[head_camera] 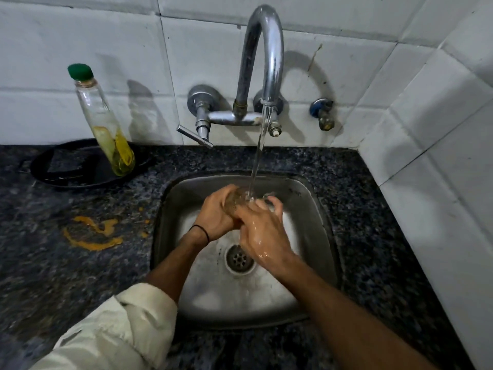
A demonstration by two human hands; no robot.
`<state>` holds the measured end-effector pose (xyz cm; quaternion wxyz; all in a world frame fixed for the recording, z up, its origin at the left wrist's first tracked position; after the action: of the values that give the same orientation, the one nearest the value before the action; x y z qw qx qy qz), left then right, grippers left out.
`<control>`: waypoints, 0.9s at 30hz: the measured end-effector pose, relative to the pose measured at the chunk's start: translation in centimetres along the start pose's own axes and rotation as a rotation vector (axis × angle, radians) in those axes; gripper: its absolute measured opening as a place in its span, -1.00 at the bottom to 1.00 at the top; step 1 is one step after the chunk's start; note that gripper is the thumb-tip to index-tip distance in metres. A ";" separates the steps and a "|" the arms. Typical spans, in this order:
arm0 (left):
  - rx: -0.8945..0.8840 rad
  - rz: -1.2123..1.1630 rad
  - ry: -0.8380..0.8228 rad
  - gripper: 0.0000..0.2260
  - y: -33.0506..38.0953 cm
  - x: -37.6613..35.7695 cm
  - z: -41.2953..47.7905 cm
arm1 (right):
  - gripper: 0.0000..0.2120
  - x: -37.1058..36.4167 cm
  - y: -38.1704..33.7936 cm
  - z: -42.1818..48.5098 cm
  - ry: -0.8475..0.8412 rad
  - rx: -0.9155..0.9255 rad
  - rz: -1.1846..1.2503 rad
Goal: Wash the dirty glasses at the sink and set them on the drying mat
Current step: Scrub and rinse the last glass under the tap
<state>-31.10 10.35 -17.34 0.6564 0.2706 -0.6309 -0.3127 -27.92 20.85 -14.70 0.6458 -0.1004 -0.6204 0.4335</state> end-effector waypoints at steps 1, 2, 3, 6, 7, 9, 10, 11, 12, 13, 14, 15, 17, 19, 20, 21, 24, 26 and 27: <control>-0.028 0.060 -0.050 -0.80 0.0 -0.1 -0.1 | -0.72 0.0 0.7 -0.4 -0.027 0.103 -0.151; -0.048 0.160 -0.090 -0.79 0.0 -0.3 -0.1 | -0.79 -0.1 1.2 -0.6 -0.050 0.080 -0.113; -0.050 0.280 -0.122 -0.75 0.1 -0.5 -0.1 | -0.83 0.0 1.8 -0.9 -0.030 -0.034 0.061; -0.022 0.673 -0.239 -0.52 1.4 -0.7 -0.1 | -0.75 -1.6 2.5 -1.0 0.177 -0.537 0.848; -0.047 0.807 -0.276 -0.47 2.1 -0.8 0.0 | -0.72 -2.5 2.9 -1.1 0.285 -0.722 1.015; -0.123 1.051 -0.337 -0.48 3.7 -1.0 0.2 | -0.66 -3.7 3.7 -1.4 0.543 -1.041 1.275; -0.153 1.155 -0.354 -0.51 4.3 -1.1 0.4 | -0.65 -4.5 3.9 -1.4 0.625 -1.150 1.417; -0.182 1.249 -0.364 -0.55 4.9 -1.1 0.5 | -0.65 -5.4 3.9 -0.8 0.615 -1.201 1.583; -0.200 1.325 -0.378 -0.59 5.4 -1.0 0.6 | -0.64 -6.0 3.6 -0.4 0.559 -1.235 1.684; -0.204 1.367 -0.402 -0.63 5.5 -0.9 0.7 | -0.64 -6.4 3.4 -0.2 0.487 -1.260 1.723; -0.186 1.372 -0.439 -0.66 5.3 -0.7 0.6 | -0.66 -6.7 3.7 -0.3 0.411 -1.279 1.678; -0.154 1.334 -0.468 -0.66 4.9 -0.5 0.5 | -0.69 -6.8 3.9 -0.3 0.331 -1.302 1.591; -0.068 1.139 -0.512 -0.64 3.3 0.4 0.0 | -0.74 -6.3 4.9 -0.3 0.255 -1.309 1.310; 0.052 0.710 -0.573 -0.56 0.4 0.3 -0.7 | -0.74 -4.4 5.9 0.2 0.241 -1.169 0.912; 0.119 0.416 -0.598 -0.54 -0.7 0.0 -1.2 | -0.71 -3.1 5.9 0.8 0.199 -1.041 0.683; 0.168 0.150 -0.608 -0.57 -1.7 -0.7 -1.7 | -0.68 -2.1 5.6 1.4 0.143 -0.897 0.514; 0.234 -0.357 -0.662 -0.73 -2.6 -2.5 -2.9 | -0.61 -0.9 3.3 2.4 -0.091 -0.548 0.471; 0.182 -0.580 -0.671 -0.76 -1.7 -3.4 -3.1 | -0.59 -0.5 2.5 2.8 -0.214 -0.433 0.537; 0.171 -0.657 -0.655 -0.79 -0.9 -3.4 -3.1 | -0.59 -0.2 2.1 3.0 -0.236 -0.409 0.542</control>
<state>-28.10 12.20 -20.48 0.2644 0.3960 -0.7093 -0.5199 -31.44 20.78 -15.62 0.3977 -0.3378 -0.7154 0.4647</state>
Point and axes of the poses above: each hand's wrist, its own z-axis towards the middle knuckle, its own x-axis out of the back of the hand, y = z × x, the point moved 7 cm from there along z, towards the middle knuckle, and after that the axes turned 13 degrees about z, right-handed, at the moved point
